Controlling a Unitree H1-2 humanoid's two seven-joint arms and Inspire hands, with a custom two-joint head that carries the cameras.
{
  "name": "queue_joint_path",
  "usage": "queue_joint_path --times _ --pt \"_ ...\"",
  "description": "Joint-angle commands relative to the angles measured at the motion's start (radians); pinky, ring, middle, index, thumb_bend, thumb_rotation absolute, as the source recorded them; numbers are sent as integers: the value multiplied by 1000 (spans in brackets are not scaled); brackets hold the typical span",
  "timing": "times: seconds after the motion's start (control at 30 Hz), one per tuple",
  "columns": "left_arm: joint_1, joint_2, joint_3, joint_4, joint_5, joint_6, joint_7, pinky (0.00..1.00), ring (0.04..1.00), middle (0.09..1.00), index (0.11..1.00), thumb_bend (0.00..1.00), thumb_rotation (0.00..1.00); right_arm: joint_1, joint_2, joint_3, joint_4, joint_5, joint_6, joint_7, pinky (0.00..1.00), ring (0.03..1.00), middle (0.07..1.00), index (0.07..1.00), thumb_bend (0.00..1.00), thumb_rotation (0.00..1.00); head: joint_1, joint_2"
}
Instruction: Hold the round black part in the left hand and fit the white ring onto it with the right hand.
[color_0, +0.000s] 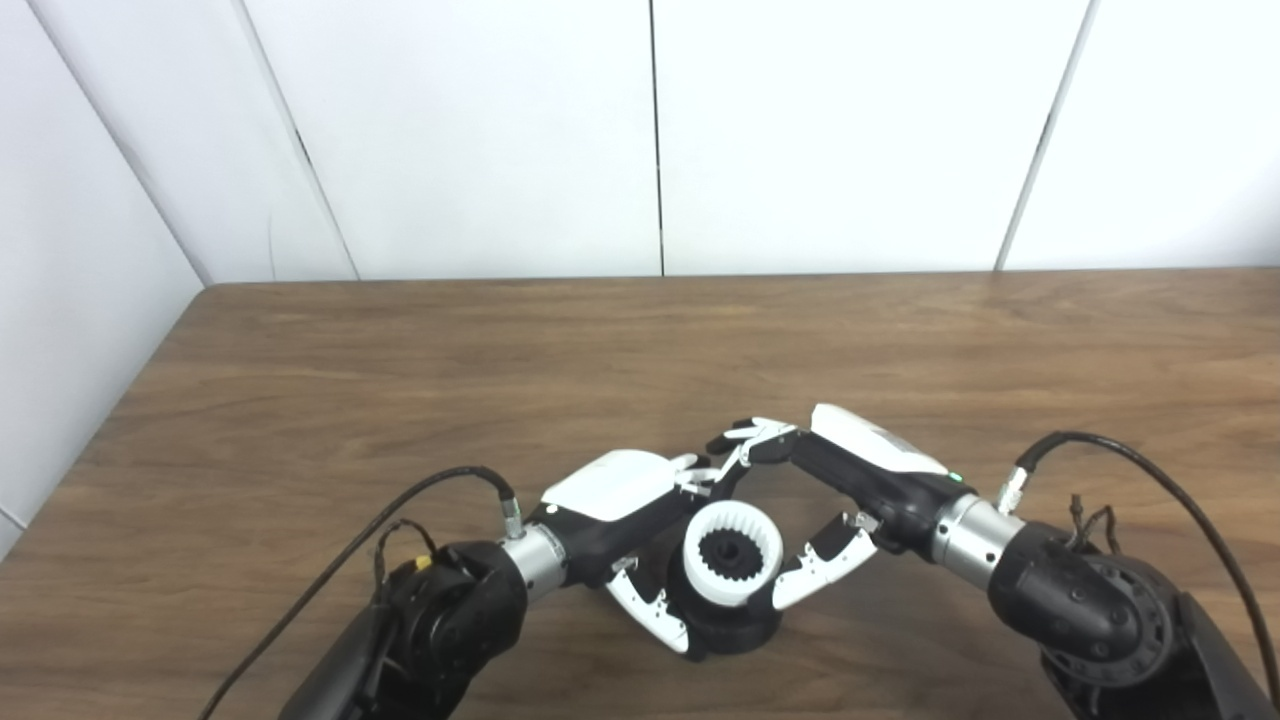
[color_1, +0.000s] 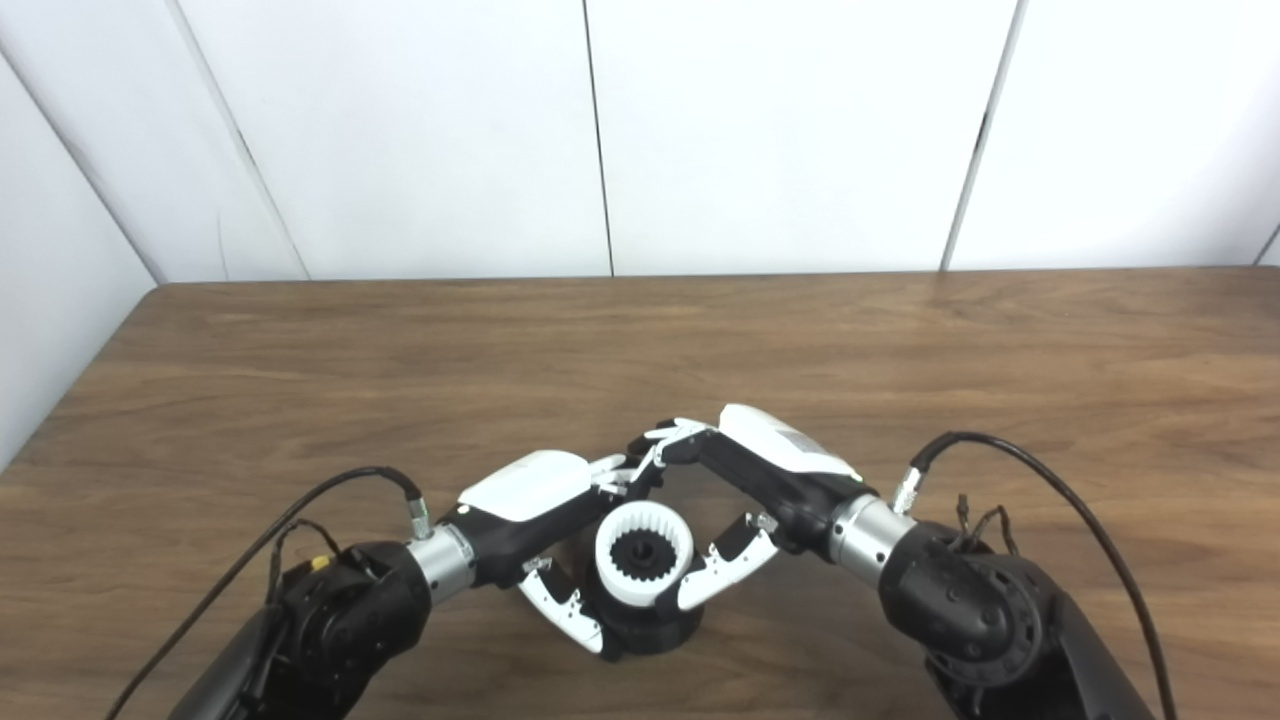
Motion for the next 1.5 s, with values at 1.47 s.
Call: queue_joint_path --times 1.47 --pt "-7 -5 7 -54 0 6 -18 891 1000 957 691 861 295 1 -3 -4 39 6 -57 -3 897 965 880 495 518 170 6 7"
